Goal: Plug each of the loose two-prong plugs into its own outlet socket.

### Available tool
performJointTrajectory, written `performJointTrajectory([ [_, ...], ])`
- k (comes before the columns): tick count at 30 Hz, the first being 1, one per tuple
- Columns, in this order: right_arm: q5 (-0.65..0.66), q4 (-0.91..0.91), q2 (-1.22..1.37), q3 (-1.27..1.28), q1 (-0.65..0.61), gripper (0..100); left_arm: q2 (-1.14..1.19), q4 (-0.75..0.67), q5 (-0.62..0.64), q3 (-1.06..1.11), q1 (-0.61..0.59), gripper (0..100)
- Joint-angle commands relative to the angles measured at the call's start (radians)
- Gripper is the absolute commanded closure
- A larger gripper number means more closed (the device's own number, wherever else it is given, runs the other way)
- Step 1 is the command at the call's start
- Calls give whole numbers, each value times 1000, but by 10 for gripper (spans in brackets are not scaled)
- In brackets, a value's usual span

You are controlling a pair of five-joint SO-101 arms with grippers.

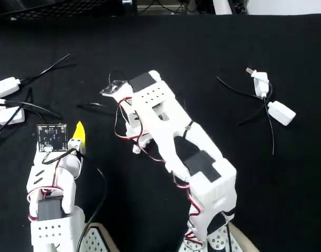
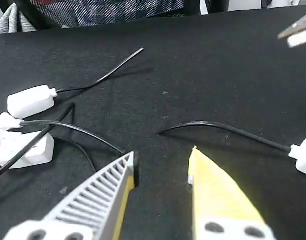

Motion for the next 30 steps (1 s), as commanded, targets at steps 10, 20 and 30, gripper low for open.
performJointTrajectory([
  [10,-2,2,33,-91,-78,952,-5,5,0,16,-5,816],
  [20,-2,-35,35,-97,-118,828,-5,3,0,16,-8,816],
  [30,216,-189,36,-18,-166,828,-5,3,0,16,-12,816],
])
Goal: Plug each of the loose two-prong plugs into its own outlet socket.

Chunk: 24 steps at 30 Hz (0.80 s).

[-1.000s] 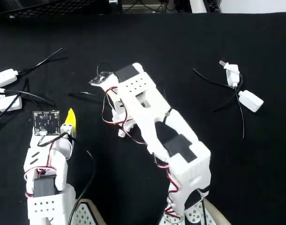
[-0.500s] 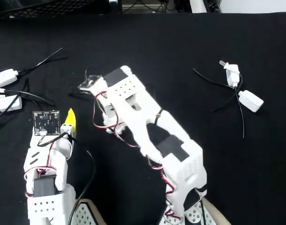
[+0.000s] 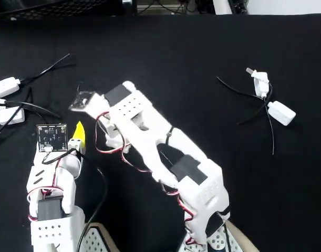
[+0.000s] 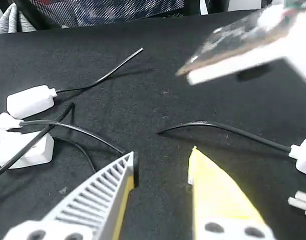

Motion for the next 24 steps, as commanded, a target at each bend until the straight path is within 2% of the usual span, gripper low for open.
performJointTrajectory([
  [1,68,-51,-8,13,2,828,-5,3,0,16,-12,816],
  [12,201,-55,61,30,157,828,-5,5,0,16,-12,816],
  [24,199,-158,71,39,109,829,-5,6,0,16,-8,816],
])
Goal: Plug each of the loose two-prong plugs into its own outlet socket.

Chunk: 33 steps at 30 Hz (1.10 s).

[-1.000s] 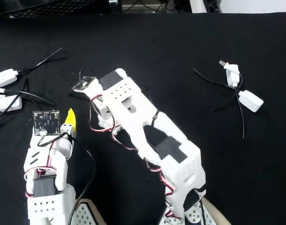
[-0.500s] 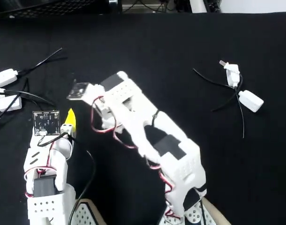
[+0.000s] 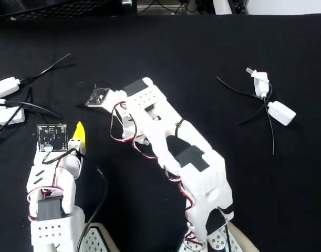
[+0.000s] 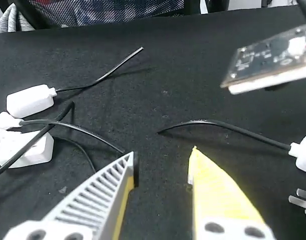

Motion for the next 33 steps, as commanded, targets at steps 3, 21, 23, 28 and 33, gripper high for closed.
performJointTrajectory([
  [3,6,-17,45,-13,-51,829,-5,3,0,16,-8,816],
  [21,-5,34,133,-122,-46,987,-5,2,0,16,-12,816],
  [23,-23,51,119,-156,-44,987,-5,2,0,16,-12,816],
  [28,-132,195,73,-349,-35,987,-5,2,5,16,-8,816],
  [33,-153,333,70,-556,-31,987,-6,-2,3,16,-4,816],
])
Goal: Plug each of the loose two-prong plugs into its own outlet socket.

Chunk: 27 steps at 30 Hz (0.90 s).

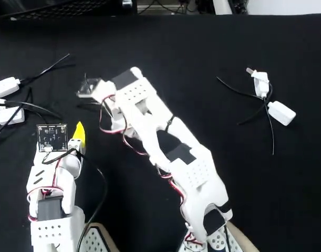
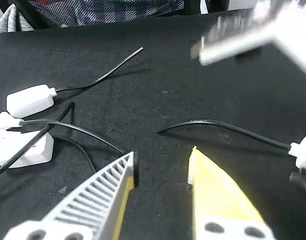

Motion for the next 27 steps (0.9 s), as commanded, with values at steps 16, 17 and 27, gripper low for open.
performJointTrajectory([
  [16,-89,55,-292,44,29,987,-5,-281,5,16,231,816],
  [17,-92,55,-309,62,29,987,-5,-287,5,16,231,816],
  [27,-127,55,-444,128,-43,987,-5,-259,6,16,355,816],
])
